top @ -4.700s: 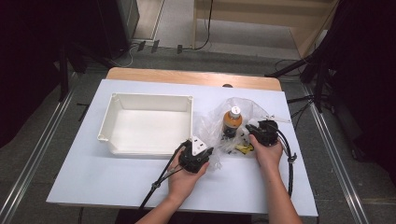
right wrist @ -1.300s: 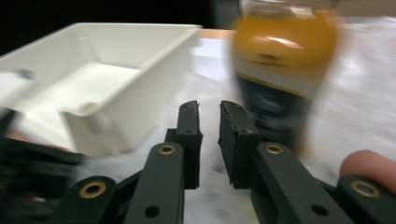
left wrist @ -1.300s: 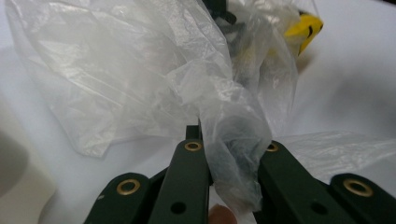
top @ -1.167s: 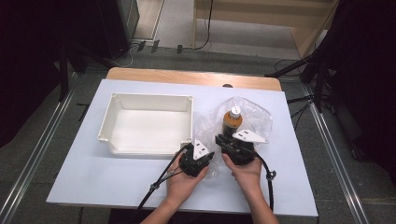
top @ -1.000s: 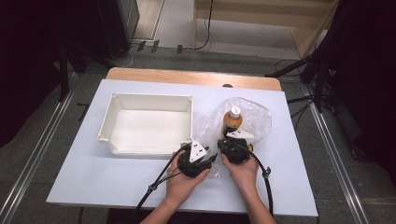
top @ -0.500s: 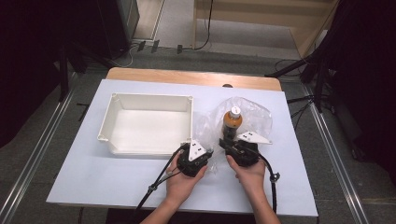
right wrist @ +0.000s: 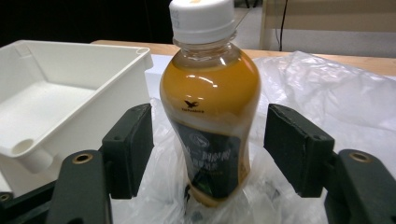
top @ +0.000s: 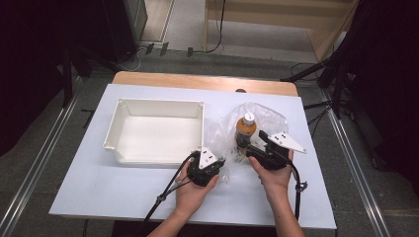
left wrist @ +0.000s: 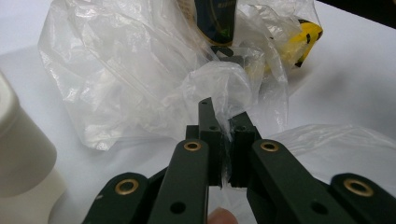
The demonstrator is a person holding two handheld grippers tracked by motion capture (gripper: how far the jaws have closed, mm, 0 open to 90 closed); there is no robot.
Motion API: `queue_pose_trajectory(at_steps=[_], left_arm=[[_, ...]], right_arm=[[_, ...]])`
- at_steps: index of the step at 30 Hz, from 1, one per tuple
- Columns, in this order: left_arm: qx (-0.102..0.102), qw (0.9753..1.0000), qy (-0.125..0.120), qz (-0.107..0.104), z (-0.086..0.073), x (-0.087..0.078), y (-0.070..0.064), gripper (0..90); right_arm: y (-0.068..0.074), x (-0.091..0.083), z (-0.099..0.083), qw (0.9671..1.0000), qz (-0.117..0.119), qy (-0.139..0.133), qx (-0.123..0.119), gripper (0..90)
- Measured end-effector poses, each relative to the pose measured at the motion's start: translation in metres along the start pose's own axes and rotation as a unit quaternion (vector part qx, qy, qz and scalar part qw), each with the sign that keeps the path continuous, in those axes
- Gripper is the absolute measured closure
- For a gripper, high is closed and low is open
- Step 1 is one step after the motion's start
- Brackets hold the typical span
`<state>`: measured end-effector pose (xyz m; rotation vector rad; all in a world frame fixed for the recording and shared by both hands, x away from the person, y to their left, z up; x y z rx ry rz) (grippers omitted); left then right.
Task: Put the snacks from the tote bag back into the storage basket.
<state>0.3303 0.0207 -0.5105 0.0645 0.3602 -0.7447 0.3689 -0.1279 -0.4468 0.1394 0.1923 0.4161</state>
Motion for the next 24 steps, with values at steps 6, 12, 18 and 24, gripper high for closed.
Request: queue_pose_trajectory(at_steps=[6, 12, 18, 24], left_arm=[[0.000, 1.0000, 0.001, -0.002, 0.000, 0.000, 0.000, 89.0], [0.000, 1.0000, 0.001, -0.004, 0.000, 0.000, 0.000, 89.0], [0.000, 1.0000, 0.000, -0.004, 0.000, 0.000, 0.000, 89.0], [-0.001, 1.0000, 0.000, -0.005, 0.000, 0.000, 0.000, 89.0]], right_arm=[[0.001, 0.020, -0.001, 0.9999, -0.015, -0.006, -0.001, 29.2], [0.003, 0.036, -0.003, 0.9989, -0.038, -0.008, -0.026, 29.0], [0.002, 0.044, -0.006, 0.9995, -0.031, -0.012, 0.000, 29.8], [0.003, 0.044, -0.006, 0.9992, -0.037, -0.015, -0.002, 30.8]])
Point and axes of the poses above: each handheld gripper's, and its own axes: x roughly forward along the jaws, z roughly out of its top, y roughly to its left, the point moved 7 cm from there along x, roughly forward along the jaws, and after that the axes turned 12 degrees about -y, right-handed, at the moved point
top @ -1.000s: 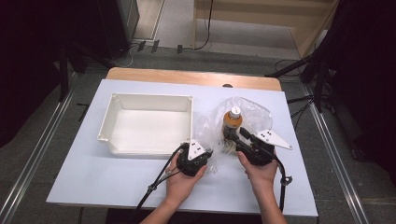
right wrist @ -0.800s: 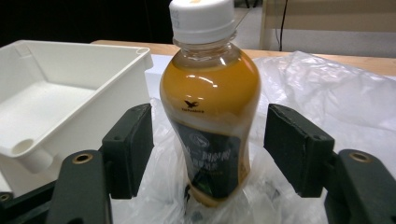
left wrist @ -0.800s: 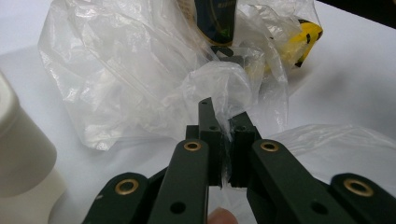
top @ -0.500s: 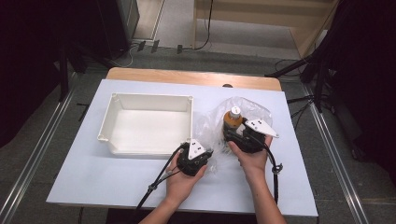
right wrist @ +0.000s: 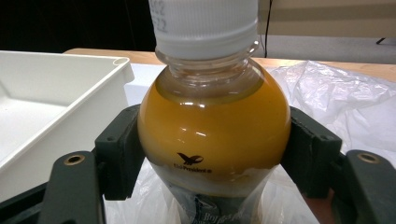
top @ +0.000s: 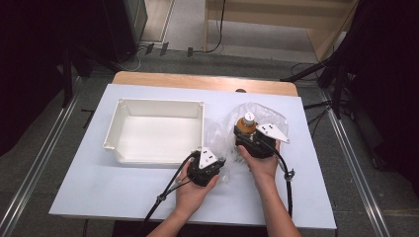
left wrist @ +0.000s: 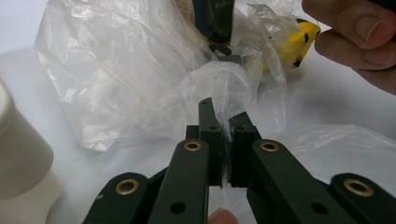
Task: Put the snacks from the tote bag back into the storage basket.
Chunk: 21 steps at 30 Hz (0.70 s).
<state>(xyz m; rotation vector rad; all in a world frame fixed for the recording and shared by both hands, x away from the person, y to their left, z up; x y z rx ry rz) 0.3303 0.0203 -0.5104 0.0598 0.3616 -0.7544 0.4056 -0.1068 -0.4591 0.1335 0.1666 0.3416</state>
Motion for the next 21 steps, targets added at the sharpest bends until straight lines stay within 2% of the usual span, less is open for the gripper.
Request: queue_pose_trajectory(at_steps=[9, 12, 20, 21], left_arm=[[0.000, 1.0000, 0.000, -0.001, 0.000, 0.000, 0.001, 89.0], [0.000, 1.0000, 0.001, 0.001, 0.000, 0.000, 0.001, 88.9], [0.000, 1.0000, -0.001, 0.005, 0.000, 0.000, 0.001, 85.0], [0.000, 1.0000, -0.002, 0.003, 0.000, -0.001, 0.000, 85.0]], right_arm=[[0.003, -0.005, 0.005, 1.0000, 0.007, 0.003, -0.004, 31.1], [0.005, -0.008, 0.013, 0.9999, 0.009, -0.002, -0.006, 31.1], [0.013, -0.021, 0.050, 0.9994, 0.021, -0.025, -0.013, 31.1], [0.013, -0.021, 0.050, 0.9994, 0.021, -0.025, -0.013, 31.1]])
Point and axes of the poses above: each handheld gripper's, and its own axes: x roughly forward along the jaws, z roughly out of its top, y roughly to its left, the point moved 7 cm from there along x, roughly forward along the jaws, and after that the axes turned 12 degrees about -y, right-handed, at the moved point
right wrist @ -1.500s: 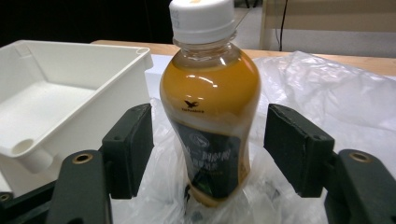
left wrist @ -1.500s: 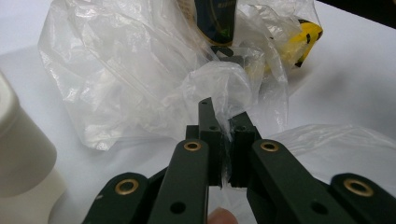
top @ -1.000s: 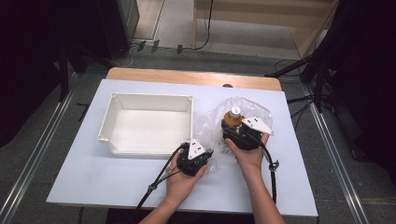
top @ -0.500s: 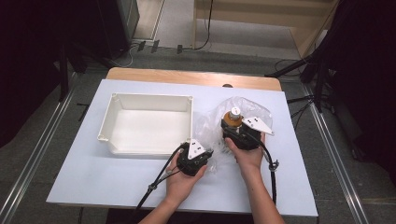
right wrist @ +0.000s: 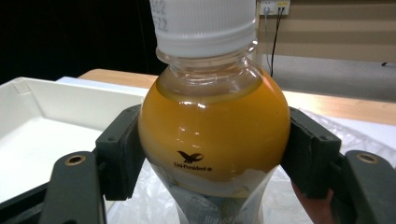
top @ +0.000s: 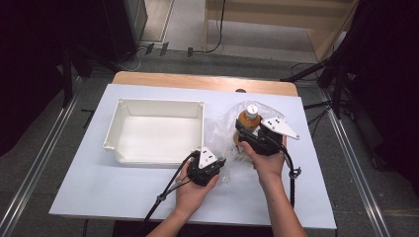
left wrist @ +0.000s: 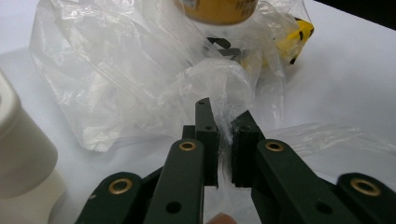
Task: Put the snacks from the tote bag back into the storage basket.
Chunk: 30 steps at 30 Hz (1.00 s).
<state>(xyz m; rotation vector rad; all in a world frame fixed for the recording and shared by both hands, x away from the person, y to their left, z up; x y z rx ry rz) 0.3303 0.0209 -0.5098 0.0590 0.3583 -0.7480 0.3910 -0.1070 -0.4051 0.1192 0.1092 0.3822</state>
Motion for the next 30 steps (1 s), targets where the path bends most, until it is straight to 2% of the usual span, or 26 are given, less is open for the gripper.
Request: queue_pose_trajectory(at_steps=[6, 12, 14, 16, 19, 24, 25, 30], left_arm=[[0.001, 0.9997, -0.018, -0.014, 0.003, -0.005, -0.002, 80.2], [-0.008, 0.9995, -0.022, -0.021, 0.004, -0.006, -0.002, 75.2], [-0.016, 0.9988, -0.032, -0.034, 0.006, -0.008, -0.002, 66.3], [-0.026, 0.9971, -0.043, -0.058, 0.008, -0.012, -0.004, 60.7], [-0.024, 0.9955, -0.057, -0.072, 0.010, -0.020, -0.007, 50.8], [-0.025, 0.9942, -0.069, -0.078, 0.011, -0.031, -0.004, 31.9], [-0.030, 0.9939, -0.072, -0.079, 0.011, -0.033, -0.003, 29.4], [-0.016, 0.9938, -0.076, -0.080, 0.010, -0.043, 0.001, 19.8]], right_arm=[[0.003, -0.006, 0.017, 0.9999, 0.007, -0.010, 0.002, 31.1], [0.006, -0.007, 0.029, 0.9997, 0.012, -0.019, 0.005, 31.1], [0.009, -0.007, 0.032, 0.9996, 0.016, -0.022, 0.005, 31.1], [0.012, -0.006, 0.034, 0.9995, 0.020, -0.023, 0.002, 31.1], [0.015, -0.004, 0.033, 0.9995, 0.026, -0.020, 0.001, 31.1], [0.020, 0.000, 0.028, 0.9995, 0.028, -0.011, 0.002, 31.1], [0.021, 0.000, 0.027, 0.9995, 0.029, -0.011, 0.000, 31.1], [0.023, 0.002, 0.026, 0.9993, 0.035, -0.014, 0.001, 31.1]])
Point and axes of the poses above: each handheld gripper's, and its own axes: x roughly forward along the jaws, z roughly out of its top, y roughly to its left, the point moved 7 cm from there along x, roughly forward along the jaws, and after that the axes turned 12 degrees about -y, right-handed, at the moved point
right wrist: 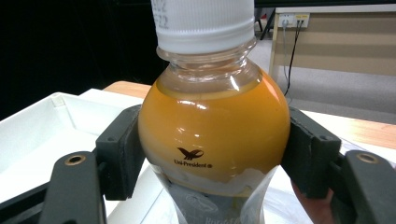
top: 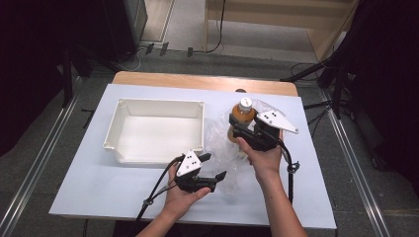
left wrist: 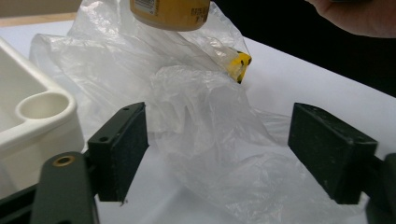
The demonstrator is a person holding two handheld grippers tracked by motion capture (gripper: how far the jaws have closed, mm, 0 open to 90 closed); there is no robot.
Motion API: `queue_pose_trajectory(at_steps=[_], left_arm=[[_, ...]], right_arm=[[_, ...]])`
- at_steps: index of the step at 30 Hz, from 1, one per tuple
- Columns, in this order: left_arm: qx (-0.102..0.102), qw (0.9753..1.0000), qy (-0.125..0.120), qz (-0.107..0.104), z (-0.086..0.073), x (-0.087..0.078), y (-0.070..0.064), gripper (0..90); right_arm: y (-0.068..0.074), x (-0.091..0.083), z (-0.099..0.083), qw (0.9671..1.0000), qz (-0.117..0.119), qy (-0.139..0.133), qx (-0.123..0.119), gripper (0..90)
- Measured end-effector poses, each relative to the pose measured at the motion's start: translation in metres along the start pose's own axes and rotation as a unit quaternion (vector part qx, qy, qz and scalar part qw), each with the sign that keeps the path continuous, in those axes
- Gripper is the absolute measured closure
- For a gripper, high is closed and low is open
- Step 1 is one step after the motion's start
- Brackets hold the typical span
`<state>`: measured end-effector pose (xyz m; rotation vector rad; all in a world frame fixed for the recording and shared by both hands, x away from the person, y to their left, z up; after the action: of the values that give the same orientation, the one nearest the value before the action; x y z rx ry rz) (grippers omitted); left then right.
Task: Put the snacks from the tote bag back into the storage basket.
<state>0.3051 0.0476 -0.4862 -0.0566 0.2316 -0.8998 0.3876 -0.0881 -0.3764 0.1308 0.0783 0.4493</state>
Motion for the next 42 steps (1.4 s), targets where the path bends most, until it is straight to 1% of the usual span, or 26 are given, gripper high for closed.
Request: queue_pose_trajectory(at_steps=[1, 3, 5, 11, 15, 19, 20, 22, 24, 28, 31, 35, 37, 42], left_arm=[[0.001, 1.0000, -0.001, -0.001, 0.000, -0.002, 0.000, 18.5], [0.000, 1.0000, -0.003, 0.002, 0.000, -0.006, 0.002, 16.0], [-0.001, 1.0000, -0.005, -0.002, 0.001, -0.010, 0.004, 14.4], [-0.007, 0.9999, -0.014, -0.004, 0.003, -0.022, 0.007, 13.6], [-0.001, 0.9999, -0.014, -0.003, 0.004, -0.029, 0.008, 13.4], [0.001, 0.9998, -0.018, -0.008, 0.009, -0.038, 0.008, 13.4], [-0.001, 0.9997, -0.020, -0.011, 0.011, -0.041, 0.008, 13.3], [0.003, 0.9996, -0.023, -0.014, 0.012, -0.049, 0.008, 13.0], [0.006, 0.9996, -0.025, -0.014, 0.011, -0.057, 0.011, 12.9], [-0.001, 0.9997, -0.026, 0.005, 0.010, -0.069, 0.025, 12.8], [-0.007, 0.9993, -0.033, 0.016, 0.013, -0.075, 0.034, 12.9], [-0.002, 0.9989, -0.037, 0.029, 0.017, -0.085, 0.045, 12.9], [-0.006, 0.9986, -0.038, 0.036, 0.017, -0.090, 0.050, 12.6], [-0.011, 0.9971, -0.047, 0.059, 0.021, -0.109, 0.068, 12.5]], right_arm=[[0.001, 0.000, -0.001, 1.0000, 0.001, 0.001, 0.004, 31.1], [0.001, 0.001, -0.001, 1.0000, 0.000, 0.002, -0.001, 31.1], [0.002, 0.002, -0.003, 1.0000, 0.001, 0.005, 0.000, 31.1], [0.006, 0.006, -0.007, 1.0000, 0.007, 0.007, -0.001, 31.1], [0.009, 0.007, -0.009, 0.9999, 0.011, 0.012, -0.004, 31.1], [0.010, 0.008, -0.010, 0.9998, 0.015, 0.011, -0.003, 31.1], [0.010, 0.008, -0.010, 0.9998, 0.015, 0.011, -0.002, 31.1], [0.010, 0.008, -0.010, 0.9998, 0.015, 0.010, -0.001, 31.1], [0.010, 0.008, -0.010, 0.9998, 0.015, 0.011, 0.000, 31.1], [0.009, 0.009, -0.010, 0.9999, 0.014, 0.009, 0.004, 31.1], [0.011, 0.011, -0.011, 0.9998, 0.014, 0.010, 0.004, 31.1], [0.012, 0.011, -0.011, 0.9998, 0.016, 0.011, 0.004, 31.1], [0.013, 0.012, -0.010, 0.9998, 0.017, 0.011, 0.006, 31.1], [0.014, 0.012, -0.008, 0.9998, 0.017, 0.010, 0.004, 31.1]])
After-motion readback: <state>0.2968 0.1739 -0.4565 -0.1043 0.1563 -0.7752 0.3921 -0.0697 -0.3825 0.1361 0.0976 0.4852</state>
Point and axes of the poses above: each handheld gripper's, and its own axes: x roughly forward along the jaws, z roughly out of its top, y roughly to its left, the point moved 7 cm from there along x, roughly forward along the jaws, and after that the axes turned 12 degrees about -y, right-handed, at the moved point
